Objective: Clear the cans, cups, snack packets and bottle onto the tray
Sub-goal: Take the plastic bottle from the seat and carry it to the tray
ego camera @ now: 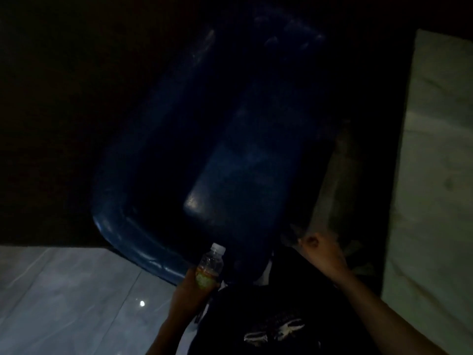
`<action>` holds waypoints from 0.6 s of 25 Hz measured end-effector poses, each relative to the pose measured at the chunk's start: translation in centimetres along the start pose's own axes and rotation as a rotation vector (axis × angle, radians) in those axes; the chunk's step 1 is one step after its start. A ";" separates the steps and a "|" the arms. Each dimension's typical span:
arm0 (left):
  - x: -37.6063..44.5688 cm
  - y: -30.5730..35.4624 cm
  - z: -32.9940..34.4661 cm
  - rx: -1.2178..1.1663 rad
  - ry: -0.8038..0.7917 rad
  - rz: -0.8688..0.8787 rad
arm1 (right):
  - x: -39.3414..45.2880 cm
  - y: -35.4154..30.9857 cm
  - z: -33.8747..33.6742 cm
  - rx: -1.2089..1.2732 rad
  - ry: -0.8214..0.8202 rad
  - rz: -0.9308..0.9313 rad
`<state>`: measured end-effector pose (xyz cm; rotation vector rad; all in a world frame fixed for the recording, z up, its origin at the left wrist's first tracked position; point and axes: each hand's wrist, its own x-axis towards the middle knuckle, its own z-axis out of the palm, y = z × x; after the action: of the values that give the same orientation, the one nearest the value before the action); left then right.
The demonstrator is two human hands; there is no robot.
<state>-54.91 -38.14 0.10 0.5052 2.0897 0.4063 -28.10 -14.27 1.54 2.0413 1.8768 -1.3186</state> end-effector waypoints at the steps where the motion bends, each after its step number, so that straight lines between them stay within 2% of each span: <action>1: 0.1 0.5 0.4 0.033 -0.030 0.019 | -1.2 2.0 -0.4 -0.027 0.007 0.048; 5: 0.7 4.7 2.6 0.151 -0.112 0.090 | -4.9 8.9 -1.2 0.008 -0.051 0.214; 9: 0.9 10.5 5.6 0.241 -0.155 0.193 | -6.5 13.3 -2.6 0.098 0.051 0.270; 15: 0.9 16.3 10.0 0.350 -0.171 0.311 | -6.8 19.5 -5.6 0.192 -0.005 0.364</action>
<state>-43.69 -22.80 1.87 1.0432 1.9245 0.1630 -7.99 -21.31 -0.05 2.3229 1.3303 -1.4418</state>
